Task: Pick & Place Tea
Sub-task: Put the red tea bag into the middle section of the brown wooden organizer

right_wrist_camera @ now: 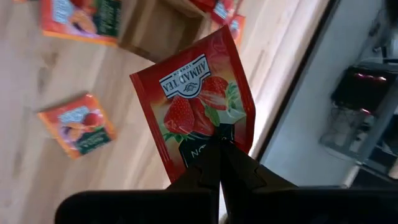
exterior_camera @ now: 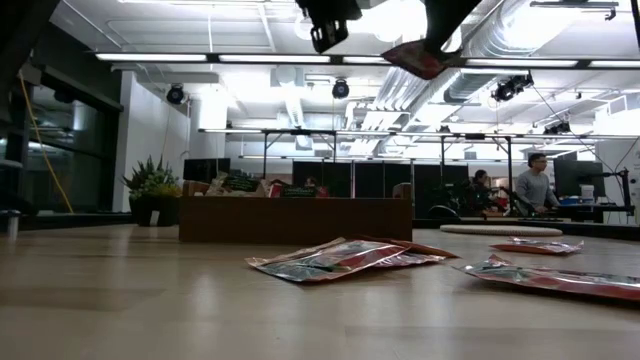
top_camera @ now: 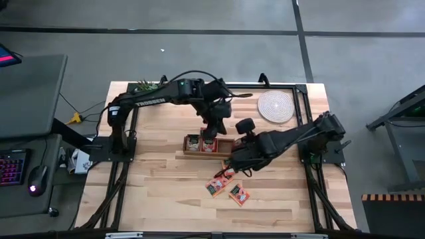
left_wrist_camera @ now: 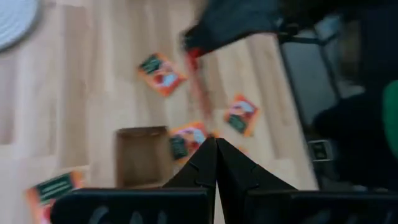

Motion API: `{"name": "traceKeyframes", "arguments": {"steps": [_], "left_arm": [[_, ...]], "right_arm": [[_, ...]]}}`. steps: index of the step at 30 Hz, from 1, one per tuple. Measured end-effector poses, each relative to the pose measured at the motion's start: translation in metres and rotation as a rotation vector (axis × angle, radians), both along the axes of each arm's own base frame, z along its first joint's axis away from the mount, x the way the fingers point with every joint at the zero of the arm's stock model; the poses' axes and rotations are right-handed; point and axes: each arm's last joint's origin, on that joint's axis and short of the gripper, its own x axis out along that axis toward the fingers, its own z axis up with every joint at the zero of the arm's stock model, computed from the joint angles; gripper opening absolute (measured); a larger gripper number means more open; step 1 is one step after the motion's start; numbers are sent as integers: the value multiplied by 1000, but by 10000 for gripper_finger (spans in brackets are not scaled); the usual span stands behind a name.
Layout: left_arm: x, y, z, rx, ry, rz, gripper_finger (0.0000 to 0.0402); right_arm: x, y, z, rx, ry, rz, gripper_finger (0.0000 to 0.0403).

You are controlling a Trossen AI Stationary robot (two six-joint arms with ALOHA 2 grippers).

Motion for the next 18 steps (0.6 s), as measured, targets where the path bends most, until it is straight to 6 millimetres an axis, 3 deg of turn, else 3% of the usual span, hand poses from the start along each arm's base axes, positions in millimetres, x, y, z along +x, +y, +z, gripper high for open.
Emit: {"name": "traceKeyframes", "arguments": {"steps": [9, 18], "left_arm": [[4, -1, 4, -65, -46, 8, 25], [10, 1, 0, -80, -25, 77, 148]], "right_arm": [[3, -10, 0, -16, 12, -9, 0], [2, -10, 1, -13, 5, -17, 0]]}}
